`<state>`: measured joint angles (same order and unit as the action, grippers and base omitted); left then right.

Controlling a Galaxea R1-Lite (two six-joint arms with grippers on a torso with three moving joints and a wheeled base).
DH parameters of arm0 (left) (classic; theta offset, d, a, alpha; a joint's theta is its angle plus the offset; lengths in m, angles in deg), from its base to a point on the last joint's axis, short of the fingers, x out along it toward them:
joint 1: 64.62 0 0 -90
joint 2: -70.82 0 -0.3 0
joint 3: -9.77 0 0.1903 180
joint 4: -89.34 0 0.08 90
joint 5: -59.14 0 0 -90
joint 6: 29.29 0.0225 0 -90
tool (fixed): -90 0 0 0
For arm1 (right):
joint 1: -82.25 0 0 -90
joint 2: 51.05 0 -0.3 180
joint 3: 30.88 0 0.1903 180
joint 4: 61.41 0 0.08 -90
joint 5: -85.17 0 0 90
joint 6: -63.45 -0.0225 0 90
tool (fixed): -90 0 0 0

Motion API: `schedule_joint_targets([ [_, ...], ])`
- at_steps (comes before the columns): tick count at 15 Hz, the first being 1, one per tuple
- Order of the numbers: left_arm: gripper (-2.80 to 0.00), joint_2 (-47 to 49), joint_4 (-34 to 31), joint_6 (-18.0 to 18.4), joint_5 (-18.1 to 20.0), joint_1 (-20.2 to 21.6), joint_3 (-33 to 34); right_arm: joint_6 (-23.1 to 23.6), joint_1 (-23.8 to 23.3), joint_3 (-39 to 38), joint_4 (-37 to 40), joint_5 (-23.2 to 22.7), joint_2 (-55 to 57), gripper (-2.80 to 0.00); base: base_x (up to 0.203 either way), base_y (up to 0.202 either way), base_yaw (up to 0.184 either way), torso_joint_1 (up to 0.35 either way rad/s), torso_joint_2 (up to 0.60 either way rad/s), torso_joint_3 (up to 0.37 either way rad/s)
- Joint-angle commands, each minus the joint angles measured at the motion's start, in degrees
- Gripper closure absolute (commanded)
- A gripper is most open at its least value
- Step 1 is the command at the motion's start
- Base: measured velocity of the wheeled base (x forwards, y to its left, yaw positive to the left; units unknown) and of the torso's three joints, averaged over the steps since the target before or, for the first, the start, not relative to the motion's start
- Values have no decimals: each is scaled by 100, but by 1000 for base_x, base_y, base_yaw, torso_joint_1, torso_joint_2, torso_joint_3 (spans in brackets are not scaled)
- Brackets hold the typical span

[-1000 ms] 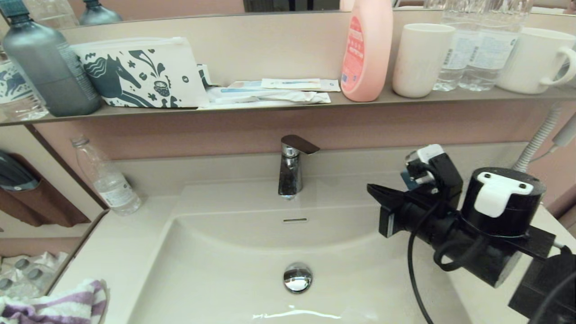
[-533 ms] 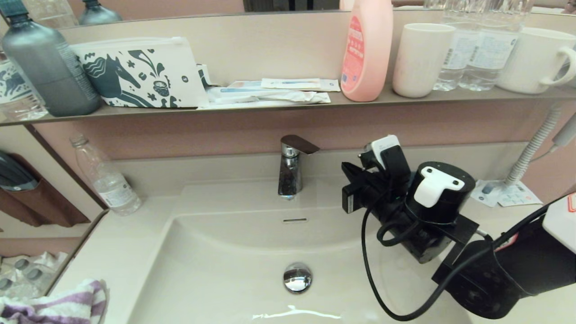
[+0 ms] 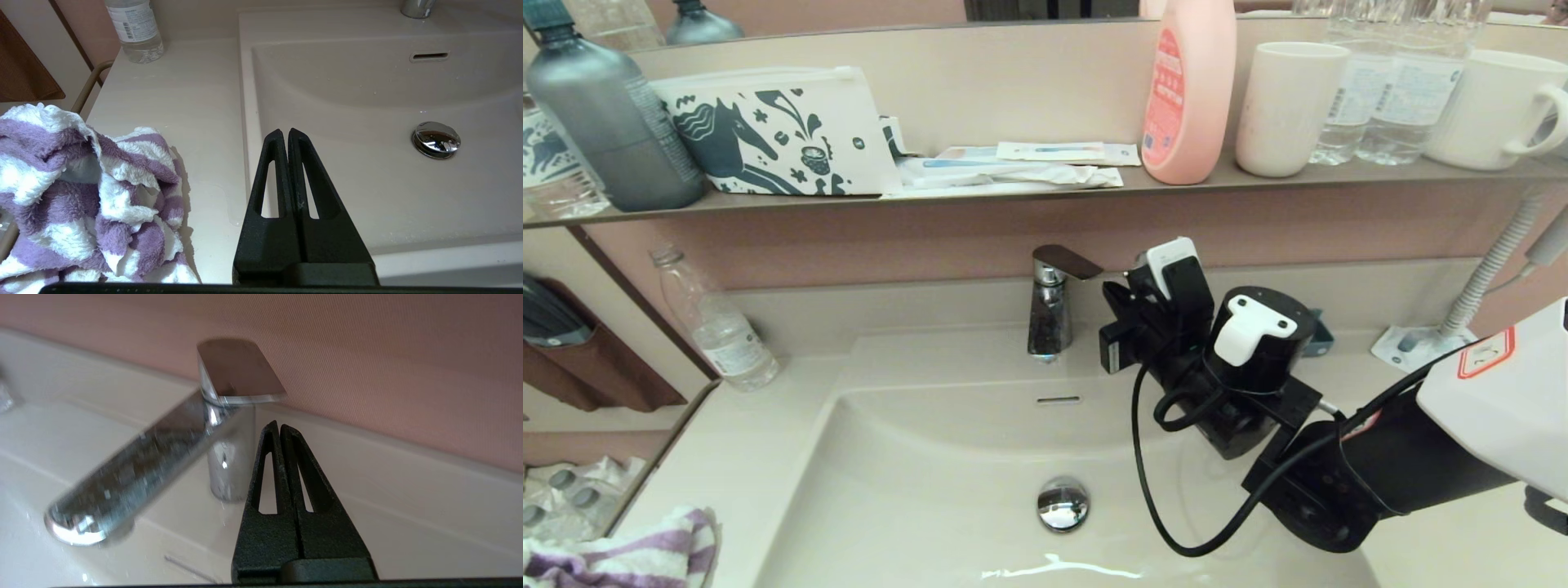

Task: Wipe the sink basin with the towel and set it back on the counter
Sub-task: Turn on the faucet

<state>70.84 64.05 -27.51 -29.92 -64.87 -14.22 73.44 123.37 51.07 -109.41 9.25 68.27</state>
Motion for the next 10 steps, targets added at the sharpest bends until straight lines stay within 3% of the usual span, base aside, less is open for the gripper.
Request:
schedule_joint_targets([
  [1, 0, -2, -1, -2, 3, -2, 1, 2, 10, 262, -44, 1, 149, 0, 0, 0, 0, 0, 0, 0],
  [5, 0, -2, -1, -2, 3, -2, 1, -326, 91, 811, -36, -2, 351, 0, 0, 0, 0, 0, 0, 0],
  [10, 0, -2, -1, -2, 3, -2, 1, -340, 98, 1033, -36, -11, 372, 0, 0, 0, 0, 0, 0, 0],
])
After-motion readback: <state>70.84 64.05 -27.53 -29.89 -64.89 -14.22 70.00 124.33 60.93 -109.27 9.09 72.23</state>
